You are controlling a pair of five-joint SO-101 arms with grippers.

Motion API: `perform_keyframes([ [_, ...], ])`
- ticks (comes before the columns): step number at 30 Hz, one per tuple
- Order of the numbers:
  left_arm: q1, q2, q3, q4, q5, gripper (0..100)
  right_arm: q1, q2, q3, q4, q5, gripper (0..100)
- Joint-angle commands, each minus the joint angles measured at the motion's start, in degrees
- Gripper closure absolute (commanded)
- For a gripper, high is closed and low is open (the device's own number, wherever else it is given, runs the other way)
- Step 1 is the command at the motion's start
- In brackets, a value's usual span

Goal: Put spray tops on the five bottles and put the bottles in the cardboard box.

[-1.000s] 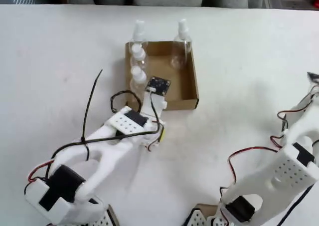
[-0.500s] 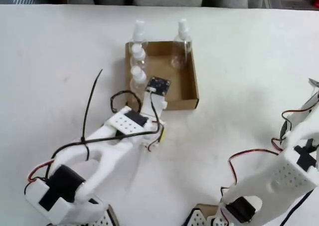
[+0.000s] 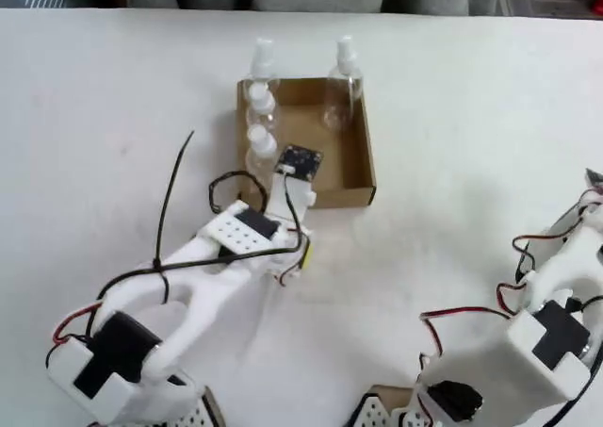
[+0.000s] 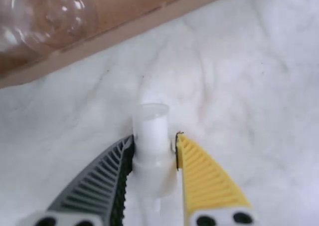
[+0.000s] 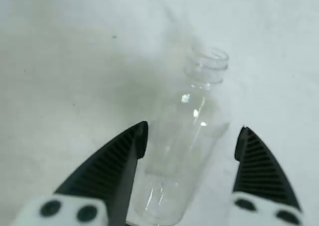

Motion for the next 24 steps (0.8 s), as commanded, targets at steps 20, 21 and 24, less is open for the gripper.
perform_keyframes([
  [20, -0.7, -3.7, 0.2, -0.5, -0.5, 98, -8.6, 1.9, 0.7, -8.0, -4.4, 74.4],
  [21, -0.7, -3.7, 0.2, -0.5, -0.5, 98, -9.8, 1.9, 0.3, -7.9, -2.6, 74.4],
  [24, -0.7, -3.7, 0.2, -0.5, -0.5, 98, -12.0, 1.8, -1.0, -6.3, 0.3, 74.4],
])
